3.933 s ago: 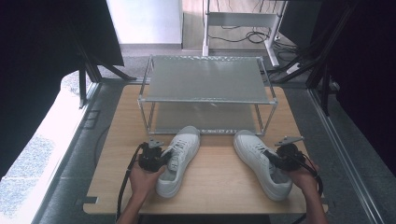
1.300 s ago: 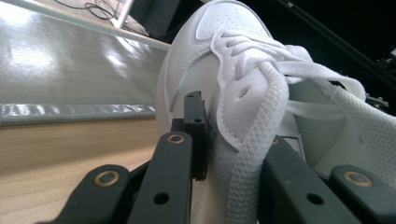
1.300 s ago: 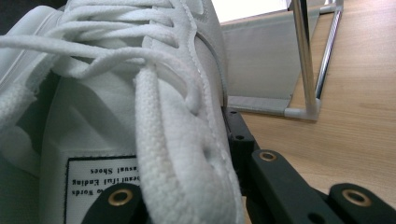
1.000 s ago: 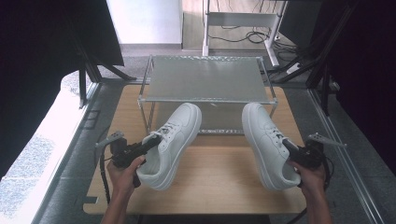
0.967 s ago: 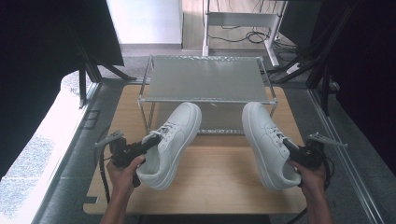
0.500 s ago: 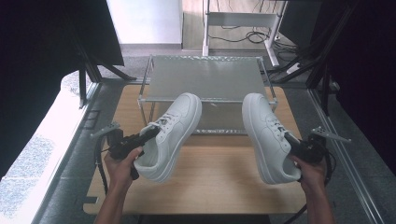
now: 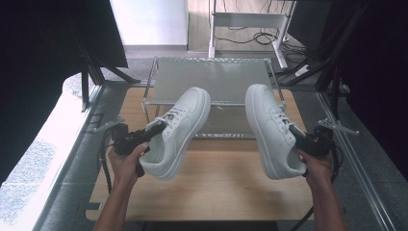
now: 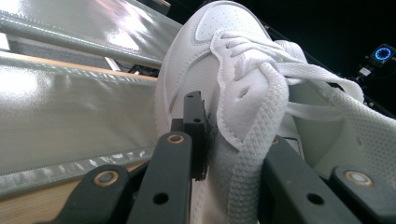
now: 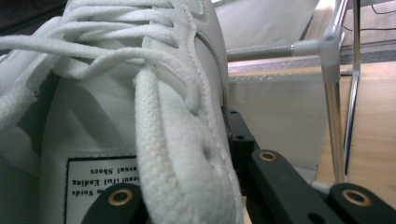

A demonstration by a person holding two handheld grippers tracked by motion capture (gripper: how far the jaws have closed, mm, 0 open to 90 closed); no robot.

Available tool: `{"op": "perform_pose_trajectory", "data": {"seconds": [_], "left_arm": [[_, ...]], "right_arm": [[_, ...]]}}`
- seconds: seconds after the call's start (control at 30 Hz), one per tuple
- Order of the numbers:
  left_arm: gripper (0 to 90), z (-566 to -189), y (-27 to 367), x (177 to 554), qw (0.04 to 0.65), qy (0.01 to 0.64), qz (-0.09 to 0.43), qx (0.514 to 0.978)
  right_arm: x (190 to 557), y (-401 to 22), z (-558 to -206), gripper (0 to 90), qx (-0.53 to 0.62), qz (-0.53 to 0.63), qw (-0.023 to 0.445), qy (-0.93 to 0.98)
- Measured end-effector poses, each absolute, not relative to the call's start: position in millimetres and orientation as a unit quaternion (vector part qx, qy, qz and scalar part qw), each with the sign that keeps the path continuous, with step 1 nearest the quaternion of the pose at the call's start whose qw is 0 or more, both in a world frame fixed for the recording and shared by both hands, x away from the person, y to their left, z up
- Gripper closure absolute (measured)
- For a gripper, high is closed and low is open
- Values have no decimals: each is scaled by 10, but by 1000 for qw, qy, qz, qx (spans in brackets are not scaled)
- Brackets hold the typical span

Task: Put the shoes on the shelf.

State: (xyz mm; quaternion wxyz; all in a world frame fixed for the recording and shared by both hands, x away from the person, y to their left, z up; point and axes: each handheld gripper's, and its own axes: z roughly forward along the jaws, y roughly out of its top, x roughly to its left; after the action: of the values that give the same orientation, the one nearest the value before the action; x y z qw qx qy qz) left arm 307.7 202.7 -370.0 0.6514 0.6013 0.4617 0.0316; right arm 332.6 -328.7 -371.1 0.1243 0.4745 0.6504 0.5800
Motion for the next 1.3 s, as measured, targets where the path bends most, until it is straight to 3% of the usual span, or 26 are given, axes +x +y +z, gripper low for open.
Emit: {"op": "perform_pose_trajectory", "data": {"seconds": [1.3], "left_arm": [[826, -3286, 2037, 3578, 660, 485, 41, 572]], "right_arm": [[3871, -2909, -3099, 867, 483, 579, 136, 643]]}}
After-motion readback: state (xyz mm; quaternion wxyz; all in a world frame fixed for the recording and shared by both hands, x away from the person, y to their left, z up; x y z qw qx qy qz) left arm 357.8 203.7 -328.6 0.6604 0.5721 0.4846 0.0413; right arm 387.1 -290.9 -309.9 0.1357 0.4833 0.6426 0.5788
